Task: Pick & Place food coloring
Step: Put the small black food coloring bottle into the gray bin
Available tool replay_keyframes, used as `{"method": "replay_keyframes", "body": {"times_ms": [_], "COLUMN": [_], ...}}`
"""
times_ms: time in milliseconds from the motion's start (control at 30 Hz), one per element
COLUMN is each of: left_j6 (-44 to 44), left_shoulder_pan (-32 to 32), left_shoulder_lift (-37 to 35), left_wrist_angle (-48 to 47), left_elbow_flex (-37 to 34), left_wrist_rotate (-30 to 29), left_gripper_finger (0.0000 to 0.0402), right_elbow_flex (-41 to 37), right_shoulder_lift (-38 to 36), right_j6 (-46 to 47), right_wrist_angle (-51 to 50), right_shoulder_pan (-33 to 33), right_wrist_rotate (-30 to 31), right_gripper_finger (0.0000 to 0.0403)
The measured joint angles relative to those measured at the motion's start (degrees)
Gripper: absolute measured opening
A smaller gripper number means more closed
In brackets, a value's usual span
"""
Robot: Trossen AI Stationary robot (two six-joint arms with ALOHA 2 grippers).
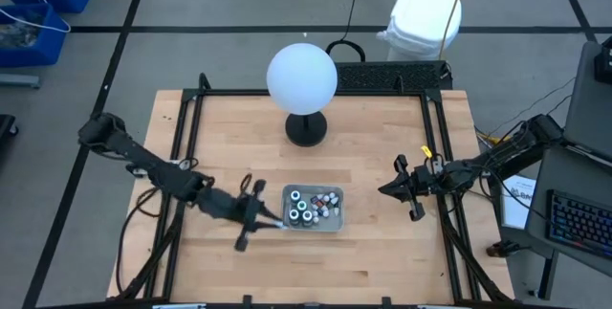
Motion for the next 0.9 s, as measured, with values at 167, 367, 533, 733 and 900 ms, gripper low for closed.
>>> {"method": "replay_keyframes", "body": {"times_ms": [167,367,533,733,900], "left_j6": [-4.4,0.5,4.5,5.7,5.0], "left_shoulder_pan": [4.5,7.1,11.1,15.3,17.5], "left_shoulder_lift": [3.4,15.9,31.8,44.2,47.1], "left_wrist_angle": [-3.2,-14.9,-31.6,-44.3,-45.5], "left_elbow_flex": [3.6,23.1,44.6,56.9,57.3], "left_wrist_rotate": [0.2,3.1,2.4,0.9,1.3], "left_gripper_finger": [0.0052,0.0052,0.0052,0.0053,0.0057], "right_elbow_flex": [0.0,0.0,0.0,0.0,0.0], "right_shoulder_lift": [0.1,0.3,0.5,0.7,0.7], "right_j6": [0.0,0.0,0.0,0.3,-0.2], "right_wrist_angle": [0.1,0.2,0.2,0.1,-0.1], "right_shoulder_pan": [0.0,0.0,0.0,0.0,0.0], "right_wrist_rotate": [0.0,0.3,0.3,0.2,0.2], "right_gripper_finger": [0.0,0.0,0.0,0.0,0.0]}}
